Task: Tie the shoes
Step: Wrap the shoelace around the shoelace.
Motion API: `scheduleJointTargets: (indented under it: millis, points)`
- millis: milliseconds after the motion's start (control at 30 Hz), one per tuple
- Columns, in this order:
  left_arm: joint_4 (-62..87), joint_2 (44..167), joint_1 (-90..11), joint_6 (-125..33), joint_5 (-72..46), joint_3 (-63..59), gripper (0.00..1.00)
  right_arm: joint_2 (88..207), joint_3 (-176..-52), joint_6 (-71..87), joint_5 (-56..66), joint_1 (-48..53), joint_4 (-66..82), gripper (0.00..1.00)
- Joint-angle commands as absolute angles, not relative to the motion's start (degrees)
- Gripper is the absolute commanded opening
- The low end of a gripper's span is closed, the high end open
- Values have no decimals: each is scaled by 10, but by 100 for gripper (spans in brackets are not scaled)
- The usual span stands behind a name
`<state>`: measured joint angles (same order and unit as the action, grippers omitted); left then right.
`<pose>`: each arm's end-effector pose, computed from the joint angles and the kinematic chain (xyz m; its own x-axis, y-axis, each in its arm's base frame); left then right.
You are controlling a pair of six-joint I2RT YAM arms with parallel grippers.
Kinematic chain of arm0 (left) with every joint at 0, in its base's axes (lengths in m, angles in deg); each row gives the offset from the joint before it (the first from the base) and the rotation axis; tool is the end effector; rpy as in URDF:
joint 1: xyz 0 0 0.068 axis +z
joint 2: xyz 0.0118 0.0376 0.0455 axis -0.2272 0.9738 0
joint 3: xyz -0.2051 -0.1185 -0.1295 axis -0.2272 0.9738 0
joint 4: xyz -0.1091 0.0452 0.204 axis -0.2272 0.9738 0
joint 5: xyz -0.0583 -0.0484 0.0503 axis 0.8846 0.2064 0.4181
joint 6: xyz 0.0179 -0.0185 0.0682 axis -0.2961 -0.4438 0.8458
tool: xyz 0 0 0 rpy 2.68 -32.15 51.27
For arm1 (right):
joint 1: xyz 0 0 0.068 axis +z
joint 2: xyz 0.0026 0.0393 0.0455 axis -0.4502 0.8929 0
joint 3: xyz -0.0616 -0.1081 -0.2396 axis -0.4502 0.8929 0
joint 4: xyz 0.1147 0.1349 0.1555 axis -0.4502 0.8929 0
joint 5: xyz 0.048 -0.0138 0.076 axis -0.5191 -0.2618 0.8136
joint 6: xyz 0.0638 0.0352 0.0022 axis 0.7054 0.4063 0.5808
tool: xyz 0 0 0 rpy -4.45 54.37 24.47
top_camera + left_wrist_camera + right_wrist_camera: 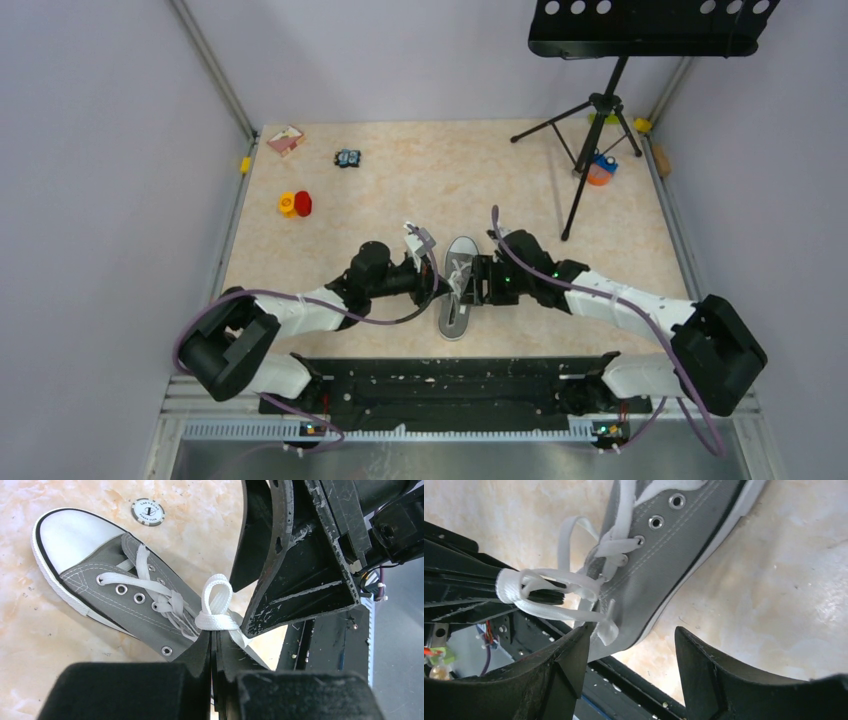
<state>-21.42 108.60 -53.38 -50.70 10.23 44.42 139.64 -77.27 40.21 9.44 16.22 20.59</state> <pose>0.1840 -0.1973 0.1949 -0.4781 0.0872 -0.8740 0.8315 0.3655 -0.4184 0.1724 0.1779 0.1927 -0.9026 -0.0020 -0.4305 -0.2613 0.7972 0.5442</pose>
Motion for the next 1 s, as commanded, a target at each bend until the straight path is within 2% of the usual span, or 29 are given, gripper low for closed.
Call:
scheduleJointTargets:
  millis: [0, 367, 500, 700, 833, 967]
  points:
    - [-235, 1072, -533, -503, 98, 444, 0, 1357, -749, 406, 59, 166, 210, 65]
    - [-276, 1097, -531, -520, 85, 447, 0, 1301, -678, 406, 57, 166, 254, 66]
    - [-270, 1096, -531, -517, 90, 445, 0, 1286, -687, 404, 49, 166, 280, 65]
    - [-259, 1096, -532, -517, 89, 439, 0, 1252, -733, 405, 49, 166, 200, 68]
    - [-253, 1091, -531, -515, 93, 434, 0, 1291, -769, 383, 19, 164, 166, 67]
    - [-240, 1088, -531, -506, 105, 434, 0, 1347, -795, 363, 24, 162, 149, 61]
